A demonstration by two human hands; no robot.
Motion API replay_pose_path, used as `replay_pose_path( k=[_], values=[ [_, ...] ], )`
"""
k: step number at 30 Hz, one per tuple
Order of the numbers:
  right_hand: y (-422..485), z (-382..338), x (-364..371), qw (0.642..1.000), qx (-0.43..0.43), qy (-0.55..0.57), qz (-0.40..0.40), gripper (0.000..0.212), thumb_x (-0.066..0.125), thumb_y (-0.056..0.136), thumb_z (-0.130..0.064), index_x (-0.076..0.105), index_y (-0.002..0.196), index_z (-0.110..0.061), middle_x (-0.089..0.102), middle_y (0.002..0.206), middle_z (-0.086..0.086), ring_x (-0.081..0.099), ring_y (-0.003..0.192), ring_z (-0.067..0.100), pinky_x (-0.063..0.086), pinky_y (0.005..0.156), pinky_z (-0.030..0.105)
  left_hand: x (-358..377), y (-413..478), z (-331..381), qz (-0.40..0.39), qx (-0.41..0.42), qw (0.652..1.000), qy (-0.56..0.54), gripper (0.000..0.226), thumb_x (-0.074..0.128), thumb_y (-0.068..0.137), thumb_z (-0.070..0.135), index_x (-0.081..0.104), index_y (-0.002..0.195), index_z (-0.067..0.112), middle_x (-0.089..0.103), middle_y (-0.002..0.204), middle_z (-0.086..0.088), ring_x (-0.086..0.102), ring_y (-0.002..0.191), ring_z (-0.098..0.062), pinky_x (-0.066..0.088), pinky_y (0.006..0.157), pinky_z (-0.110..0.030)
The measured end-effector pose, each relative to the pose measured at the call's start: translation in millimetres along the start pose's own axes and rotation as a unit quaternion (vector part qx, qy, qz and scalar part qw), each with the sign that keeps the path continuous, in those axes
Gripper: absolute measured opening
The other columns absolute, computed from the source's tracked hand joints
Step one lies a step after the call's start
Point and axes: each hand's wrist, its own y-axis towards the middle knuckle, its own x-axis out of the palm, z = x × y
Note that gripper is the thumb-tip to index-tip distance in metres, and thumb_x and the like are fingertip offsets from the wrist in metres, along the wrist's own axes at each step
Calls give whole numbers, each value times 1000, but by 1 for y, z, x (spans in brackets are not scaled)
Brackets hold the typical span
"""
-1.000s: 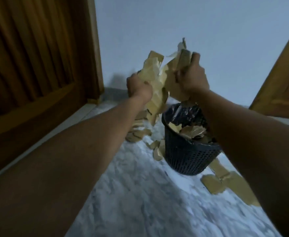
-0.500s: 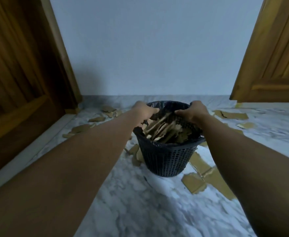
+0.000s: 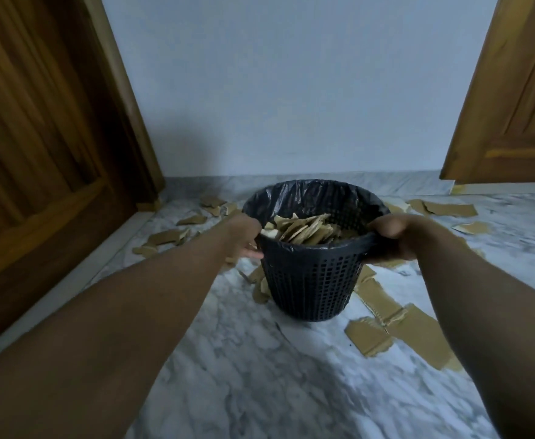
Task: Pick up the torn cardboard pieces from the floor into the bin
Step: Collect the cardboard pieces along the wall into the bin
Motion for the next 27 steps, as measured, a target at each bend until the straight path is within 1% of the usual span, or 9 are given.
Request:
replay_pose_path(
  k=[3,6,8,10,13,17,20,24,27],
  values=[
    [7,-32,7,998,-60,27,23,27,36,106,-16,54,94,0,64,88,18,65,72,28,61,60,34,-18,-2,26,33,49,998,-18,13,40,100,-1,52,98,2,60,90,-18,64,70,-26,61,53,-37],
    [25,-56,21,985,-129,107,42,16,46,100,-10,58,97,-1,64,86,15,65,64,23,57,46,27,-33,9,45,43,75,992,-95,16,39,101,0,54,98,0,61,99,-20,62,77,-29,60,50,-39],
    [38,-66,32,962,-177,196,71,6,56,91,-3,60,96,-1,63,83,14,64,64,23,57,48,28,-35,24,54,63,94,977,-180,20,41,101,0,58,110,-4,66,107,-20,66,84,-33,60,54,-42],
    [60,-71,43,927,-216,293,90,17,56,85,7,59,100,-2,63,86,14,66,73,27,61,60,33,-29,41,62,106,115,957,-244,16,48,97,-5,62,104,-1,70,99,-18,69,87,-33,61,62,-49],
    [98,-67,56,904,-242,336,104,45,57,80,5,54,121,-16,66,103,10,68,91,30,62,76,48,-9,62,70,159,140,949,-235,11,56,95,-4,62,96,5,68,96,-12,67,86,-30,61,73,-48],
    [135,-62,62,890,-249,355,139,53,58,73,-8,55,118,-35,67,102,-2,66,94,28,60,77,55,14,84,83,197,146,950,-192,17,50,96,-1,53,103,14,61,90,-4,61,81,-23,59,81,-38],
    [155,-61,61,881,-232,381,154,55,54,75,-2,57,106,-47,66,98,-7,65,95,29,59,76,57,16,96,99,171,152,958,-174,21,51,94,-3,60,110,8,65,97,-7,64,83,-25,61,68,-36],
    [173,-60,69,871,-238,383,195,63,64,81,-7,49,133,-39,66,106,-13,66,98,23,61,77,52,6,128,93,86,136,968,-190,25,57,95,6,63,118,13,69,116,-14,68,98,-36,58,73,-60],
    [180,-62,78,875,-252,356,208,71,65,86,-3,40,143,-38,61,112,-15,64,104,20,61,79,50,-7,142,79,19,95,976,-197,27,47,103,17,57,128,15,65,123,-11,67,101,-34,60,61,-46]
  ],
)
